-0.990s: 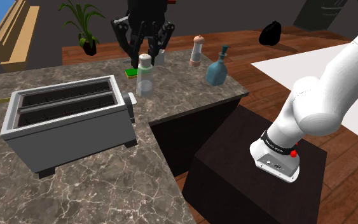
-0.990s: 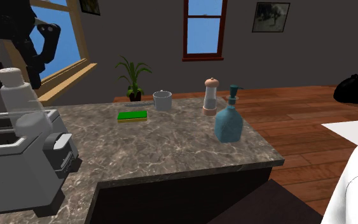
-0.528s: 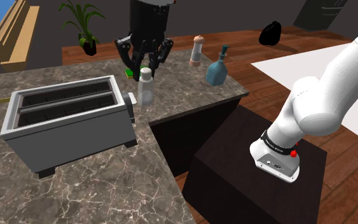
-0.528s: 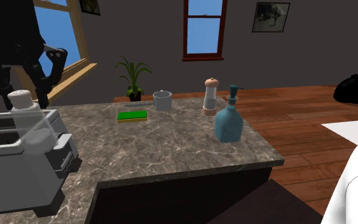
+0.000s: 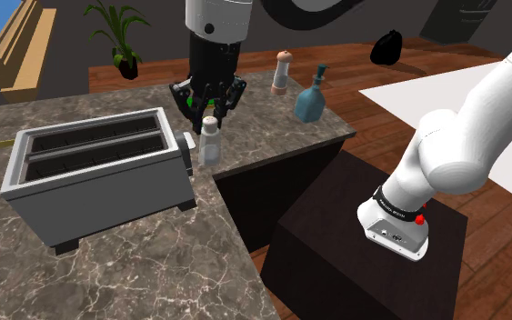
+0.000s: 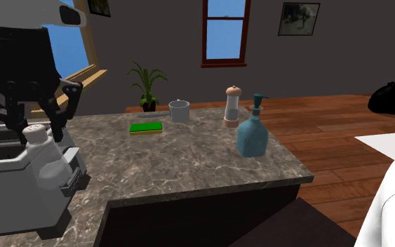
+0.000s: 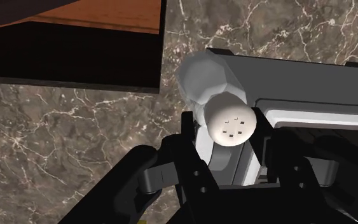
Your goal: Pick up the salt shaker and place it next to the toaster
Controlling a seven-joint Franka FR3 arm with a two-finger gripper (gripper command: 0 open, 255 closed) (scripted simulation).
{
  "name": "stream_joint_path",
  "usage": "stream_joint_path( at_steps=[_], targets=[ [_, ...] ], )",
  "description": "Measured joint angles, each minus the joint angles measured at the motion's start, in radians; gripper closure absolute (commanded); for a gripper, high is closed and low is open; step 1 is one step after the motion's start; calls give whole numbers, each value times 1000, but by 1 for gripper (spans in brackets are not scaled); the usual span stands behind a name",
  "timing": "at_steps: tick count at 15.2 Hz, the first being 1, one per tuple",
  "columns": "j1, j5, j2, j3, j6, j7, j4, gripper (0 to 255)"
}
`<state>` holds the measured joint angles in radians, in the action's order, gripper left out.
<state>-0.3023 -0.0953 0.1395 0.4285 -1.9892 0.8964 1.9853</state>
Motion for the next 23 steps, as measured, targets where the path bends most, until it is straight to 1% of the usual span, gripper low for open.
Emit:
stream_joint_path(
  at_steps=[12, 23],
  targets=[
    [-4, 9, -35, 11, -161, 7, 129, 255],
    [-7, 34, -92, 21, -307, 24, 222, 255]
  ],
)
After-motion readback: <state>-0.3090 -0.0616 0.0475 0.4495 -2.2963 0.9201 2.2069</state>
